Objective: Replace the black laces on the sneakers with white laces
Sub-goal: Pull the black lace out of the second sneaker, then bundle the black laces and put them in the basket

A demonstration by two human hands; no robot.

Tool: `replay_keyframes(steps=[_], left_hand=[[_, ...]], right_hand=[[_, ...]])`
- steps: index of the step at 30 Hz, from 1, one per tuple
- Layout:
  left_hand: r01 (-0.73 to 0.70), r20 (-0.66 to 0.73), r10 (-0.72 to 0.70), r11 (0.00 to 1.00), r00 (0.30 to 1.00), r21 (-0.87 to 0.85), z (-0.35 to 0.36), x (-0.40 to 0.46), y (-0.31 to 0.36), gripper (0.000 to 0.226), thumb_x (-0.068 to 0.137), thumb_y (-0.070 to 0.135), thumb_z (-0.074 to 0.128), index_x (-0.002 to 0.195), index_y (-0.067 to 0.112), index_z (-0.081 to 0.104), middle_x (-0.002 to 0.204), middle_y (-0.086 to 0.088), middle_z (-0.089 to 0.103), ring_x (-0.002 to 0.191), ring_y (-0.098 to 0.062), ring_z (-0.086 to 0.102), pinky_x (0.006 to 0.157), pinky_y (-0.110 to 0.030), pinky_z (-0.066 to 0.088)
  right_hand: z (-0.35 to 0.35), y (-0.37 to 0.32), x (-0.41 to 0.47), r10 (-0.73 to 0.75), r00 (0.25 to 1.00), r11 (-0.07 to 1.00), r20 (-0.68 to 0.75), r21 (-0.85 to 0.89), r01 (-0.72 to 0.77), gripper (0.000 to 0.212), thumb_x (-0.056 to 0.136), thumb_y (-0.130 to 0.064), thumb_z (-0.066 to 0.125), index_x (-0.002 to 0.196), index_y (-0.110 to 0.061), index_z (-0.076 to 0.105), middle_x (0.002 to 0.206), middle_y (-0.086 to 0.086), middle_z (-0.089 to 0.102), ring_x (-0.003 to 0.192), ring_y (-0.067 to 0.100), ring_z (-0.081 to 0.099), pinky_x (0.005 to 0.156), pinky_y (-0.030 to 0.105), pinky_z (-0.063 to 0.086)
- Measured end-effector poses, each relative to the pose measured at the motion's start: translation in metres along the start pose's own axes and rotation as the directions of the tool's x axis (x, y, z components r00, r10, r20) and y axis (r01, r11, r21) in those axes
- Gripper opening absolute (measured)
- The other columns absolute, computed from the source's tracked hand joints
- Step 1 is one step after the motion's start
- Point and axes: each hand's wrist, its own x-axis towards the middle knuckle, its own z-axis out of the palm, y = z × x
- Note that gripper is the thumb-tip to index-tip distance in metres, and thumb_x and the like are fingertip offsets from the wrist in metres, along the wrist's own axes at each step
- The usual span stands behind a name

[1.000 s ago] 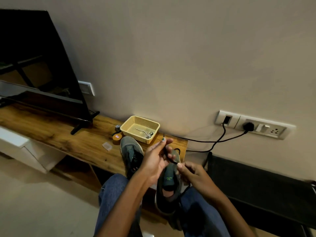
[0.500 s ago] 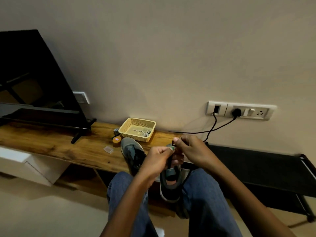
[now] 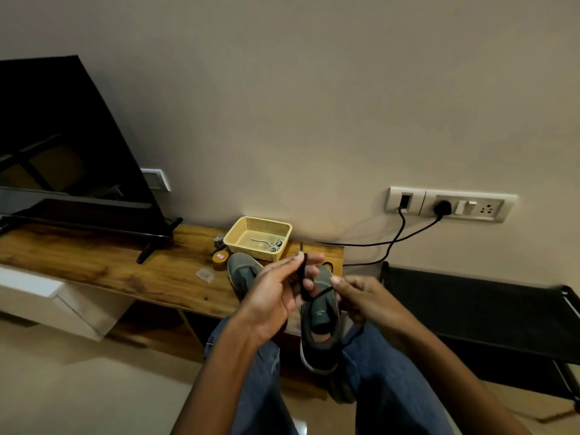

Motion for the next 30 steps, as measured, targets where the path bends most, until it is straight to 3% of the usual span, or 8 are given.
replay_keyframes(steps=[4, 8, 10, 13, 16, 19, 23, 30], left_hand=[[0.104, 0.083, -0.132, 0.954, 0.988, 0.28, 0.0, -0.005, -0.009, 0.03, 0.1, 0.016, 0.041, 0.102, 0.003, 0.068, 0.08, -0.006, 0.07, 0.063, -0.011, 0.063, 0.063, -0.02, 0.053], [0.067, -0.068, -0.043, 0.914, 0.997, 0.399, 0.007, -0.004, -0.018, 0.03, 0.101, 0.015, 0.041, 0.092, 0.007, 0.067, 0.078, -0.006, 0.073, 0.068, -0.012, 0.07, 0.065, -0.02, 0.055], [0.01, -0.182, 0.051, 0.947, 0.982, 0.321, 0.004, 0.001, -0.02, 0.029, 0.101, 0.015, 0.042, 0.088, 0.007, 0.067, 0.071, -0.003, 0.072, 0.064, -0.009, 0.069, 0.065, -0.019, 0.054], [-0.084, -0.262, 0.115, 0.988, 0.958, 0.128, 0.0, 0.008, -0.018, 0.029, 0.101, 0.016, 0.04, 0.103, 0.003, 0.066, 0.088, -0.009, 0.074, 0.074, -0.012, 0.07, 0.064, -0.02, 0.055], [-0.13, -0.27, 0.103, 0.988, 0.957, -0.083, 0.0, 0.009, -0.014, 0.032, 0.103, 0.016, 0.035, 0.109, 0.002, 0.064, 0.097, -0.012, 0.073, 0.082, -0.015, 0.072, 0.068, -0.022, 0.058], [-0.128, -0.218, 0.086, 0.974, 0.972, -0.187, 0.0, 0.006, -0.009, 0.032, 0.102, 0.016, 0.037, 0.103, 0.004, 0.066, 0.084, -0.007, 0.071, 0.066, -0.009, 0.068, 0.065, -0.02, 0.057], [-0.022, -0.104, 0.018, 0.999, 0.994, -0.035, -0.008, -0.001, -0.003, 0.031, 0.1, 0.016, 0.039, 0.1, 0.004, 0.067, 0.074, -0.001, 0.066, 0.056, -0.004, 0.055, 0.058, -0.017, 0.052], [0.085, 0.021, -0.1, 0.925, 0.995, 0.371, -0.004, -0.007, -0.008, 0.029, 0.101, 0.015, 0.04, 0.098, 0.004, 0.067, 0.084, -0.01, 0.073, 0.065, -0.012, 0.067, 0.063, -0.021, 0.054]], right_hand=[[-0.004, -0.024, 0.011, -0.074, 0.996, 0.995, -0.058, -0.07, 0.07, 0.031, 0.098, -0.032, 0.049, 0.084, -0.005, 0.057, 0.064, 0.008, 0.04, 0.05, 0.011, 0.035, 0.044, 0.017, 0.029], [0.003, -0.04, 0.015, -0.155, 0.986, 0.956, -0.066, -0.263, 0.132, 0.037, 0.099, -0.032, 0.047, 0.086, 0.001, 0.06, 0.072, 0.009, 0.053, 0.064, 0.018, 0.05, 0.061, 0.031, 0.043], [0.01, -0.04, 0.012, -0.173, 0.983, 0.933, -0.056, -0.328, 0.146, 0.035, 0.1, -0.03, 0.044, 0.089, -0.001, 0.062, 0.077, 0.008, 0.063, 0.071, 0.02, 0.058, 0.07, 0.039, 0.048], [0.025, -0.031, 0.004, -0.22, 0.976, 0.908, -0.004, -0.367, 0.203, 0.03, 0.102, -0.026, 0.041, 0.083, -0.013, 0.06, 0.076, -0.002, 0.06, 0.07, 0.01, 0.055, 0.068, 0.032, 0.043], [0.04, -0.011, -0.005, -0.129, 0.987, 0.949, 0.095, -0.278, 0.151, 0.03, 0.102, -0.025, 0.039, 0.077, -0.021, 0.053, 0.067, -0.008, 0.05, 0.059, -0.003, 0.046, 0.062, 0.022, 0.038], [0.041, 0.002, -0.006, -0.023, 0.991, 0.986, 0.128, -0.163, 0.044, 0.03, 0.102, -0.029, 0.04, 0.076, -0.018, 0.052, 0.063, -0.006, 0.046, 0.051, 0.0, 0.042, 0.054, 0.019, 0.034], [0.023, -0.001, -0.002, 0.078, 0.995, 0.996, 0.058, 0.038, -0.08, 0.031, 0.1, -0.027, 0.043, 0.073, -0.012, 0.049, 0.054, -0.002, 0.038, 0.042, 0.005, 0.035, 0.043, 0.015, 0.027], [0.01, -0.025, 0.017, -0.052, 0.999, 0.997, 0.016, -0.052, 0.052, 0.025, 0.099, -0.023, 0.046, 0.088, -0.003, 0.057, 0.064, 0.005, 0.048, 0.057, 0.015, 0.042, 0.05, 0.019, 0.033]])
